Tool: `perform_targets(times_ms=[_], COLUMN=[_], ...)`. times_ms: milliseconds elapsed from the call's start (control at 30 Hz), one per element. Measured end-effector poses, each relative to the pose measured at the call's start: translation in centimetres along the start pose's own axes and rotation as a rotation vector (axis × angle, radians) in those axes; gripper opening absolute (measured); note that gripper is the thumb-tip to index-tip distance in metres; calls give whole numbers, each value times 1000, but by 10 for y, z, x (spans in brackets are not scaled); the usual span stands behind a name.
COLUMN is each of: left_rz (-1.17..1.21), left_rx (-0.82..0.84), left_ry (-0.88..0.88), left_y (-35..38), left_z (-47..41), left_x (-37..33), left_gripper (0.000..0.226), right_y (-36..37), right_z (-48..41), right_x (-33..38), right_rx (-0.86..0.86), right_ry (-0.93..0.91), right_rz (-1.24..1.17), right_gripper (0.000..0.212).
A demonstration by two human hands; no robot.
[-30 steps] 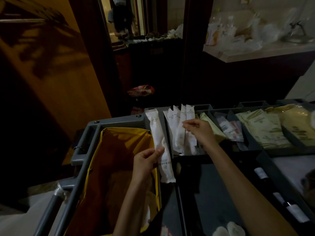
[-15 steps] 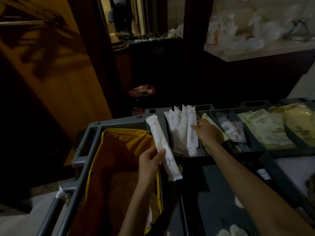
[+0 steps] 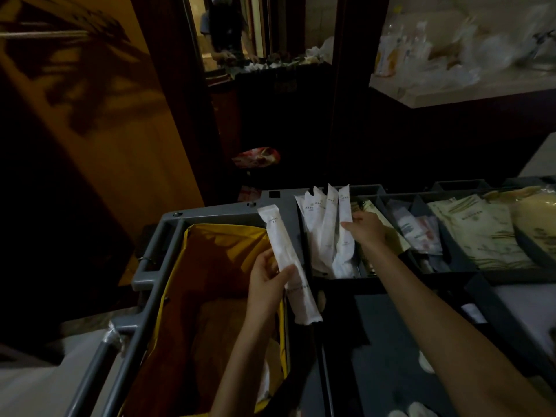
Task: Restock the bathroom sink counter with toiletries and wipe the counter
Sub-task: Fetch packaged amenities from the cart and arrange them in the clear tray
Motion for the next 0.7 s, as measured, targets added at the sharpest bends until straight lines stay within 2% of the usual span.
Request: perform_targets(times_ms=[267, 400, 500, 600, 700], left_rz=[6, 3, -238, -464, -627], left_rx=[65, 143, 204, 277, 350], left_ry=[23, -27, 4, 22, 14], left_y=[3, 7, 8, 5, 2], left_z=[2, 1, 3, 1, 0], left_x=[0, -6, -16, -22, -27], left_gripper=[41, 43, 55, 69, 68], right_y=[-15, -24, -29, -30, -33], right_z=[17, 35, 46, 56, 67], right_x=[4, 20, 31, 40, 56], right_rx=[-72, -53, 6, 124, 206], right_ry=[14, -49, -136, -234, -368], right_rz=[-283, -398, -423, -421, -392], right_gripper=[31, 23, 19, 26, 20])
Point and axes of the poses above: each hand's wrist, its own z-axis away from the middle knuckle, its own y-axis out of the palm, x = y × z, the point moved 3 cm from there along -z, towards the middle knuckle, and after that the axes turned 12 degrees about -y, right-handed, at the moved point
